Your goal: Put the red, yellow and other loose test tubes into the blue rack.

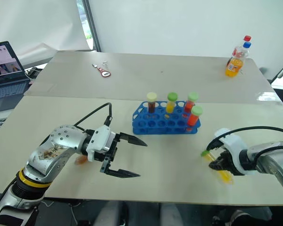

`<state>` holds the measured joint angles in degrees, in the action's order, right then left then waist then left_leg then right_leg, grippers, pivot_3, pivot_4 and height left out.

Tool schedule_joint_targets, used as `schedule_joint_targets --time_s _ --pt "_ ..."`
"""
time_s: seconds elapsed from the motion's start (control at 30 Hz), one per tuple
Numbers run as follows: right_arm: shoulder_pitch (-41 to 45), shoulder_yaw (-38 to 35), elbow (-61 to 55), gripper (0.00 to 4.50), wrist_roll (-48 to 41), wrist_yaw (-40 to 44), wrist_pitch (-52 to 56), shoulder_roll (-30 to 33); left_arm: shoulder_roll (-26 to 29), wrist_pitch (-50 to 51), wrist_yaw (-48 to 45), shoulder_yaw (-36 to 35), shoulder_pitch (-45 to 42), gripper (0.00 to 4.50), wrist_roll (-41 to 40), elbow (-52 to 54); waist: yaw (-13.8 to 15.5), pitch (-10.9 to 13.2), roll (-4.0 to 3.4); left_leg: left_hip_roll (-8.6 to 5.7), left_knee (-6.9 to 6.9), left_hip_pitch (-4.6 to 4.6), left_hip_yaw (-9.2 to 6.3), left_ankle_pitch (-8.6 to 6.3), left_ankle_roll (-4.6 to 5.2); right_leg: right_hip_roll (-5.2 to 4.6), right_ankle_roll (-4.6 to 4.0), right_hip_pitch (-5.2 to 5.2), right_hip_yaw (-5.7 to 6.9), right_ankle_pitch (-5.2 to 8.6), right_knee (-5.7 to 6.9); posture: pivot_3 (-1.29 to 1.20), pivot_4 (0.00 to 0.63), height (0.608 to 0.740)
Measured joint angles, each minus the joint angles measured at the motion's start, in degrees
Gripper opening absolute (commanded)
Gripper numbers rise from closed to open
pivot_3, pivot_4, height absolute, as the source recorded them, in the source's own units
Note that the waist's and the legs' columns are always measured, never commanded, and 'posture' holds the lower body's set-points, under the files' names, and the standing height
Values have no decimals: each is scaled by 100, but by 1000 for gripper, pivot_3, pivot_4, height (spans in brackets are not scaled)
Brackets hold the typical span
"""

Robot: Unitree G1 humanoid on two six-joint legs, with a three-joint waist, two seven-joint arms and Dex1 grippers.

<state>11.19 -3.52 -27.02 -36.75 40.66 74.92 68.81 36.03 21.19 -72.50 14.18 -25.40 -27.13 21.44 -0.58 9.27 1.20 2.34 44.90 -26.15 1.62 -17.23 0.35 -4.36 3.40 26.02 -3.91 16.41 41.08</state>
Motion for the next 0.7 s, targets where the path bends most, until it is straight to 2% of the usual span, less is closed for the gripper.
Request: schedule_joint_targets --time_s 0.1,0.17,0.27,0.33,0.5,0.7 --pt "124 -514 -256 966 -83 -199 -189 -748 5 32 2 -226 1 4500 -165 -117 -4 1 3 3 -1 0 -3 0 0 3 0 1 1 0 1 0 150 671" --pt "130 -916 -525 963 -115 -515 -665 -1674 29 32 -3 -427 9 4500 -251 -218 -12 1 5 6 -3 -1 -6 0 0 10 -1 2 1 0 1 0 150 671" --pt "136 -1157 -925 963 -110 -985 -1422 -2764 275 37 -55 -585 18 4500 -246 -352 -13 1 1 3 -7 -2 -6 0 0 6 -1 5 -1 0 2 0 150 671" --pt "179 -1158 -1090 962 -13 -1300 -1850 -3277 390 43 -70 -659 14 4500 -233 -455 -4 1 1 2 -5 -3 -5 0 -1 4 0 6 0 0 3 0 150 671" --pt "330 -617 -1037 962 970 -2175 -3281 -4361 449 177 -47 -658 -86 4500 -239 -507 5 1 2 -2 -3 -3 -2 2 -4 1 0 5 1 0 4 0 150 671" --pt "178 243 -358 961 2099 -2730 -4609 -5134 459 420 21 -660 -124 4500 -278 -438 -20 1 1 1 -6 -4 -2 2 -4 5 -1 14 1 0 13 0 150 671"
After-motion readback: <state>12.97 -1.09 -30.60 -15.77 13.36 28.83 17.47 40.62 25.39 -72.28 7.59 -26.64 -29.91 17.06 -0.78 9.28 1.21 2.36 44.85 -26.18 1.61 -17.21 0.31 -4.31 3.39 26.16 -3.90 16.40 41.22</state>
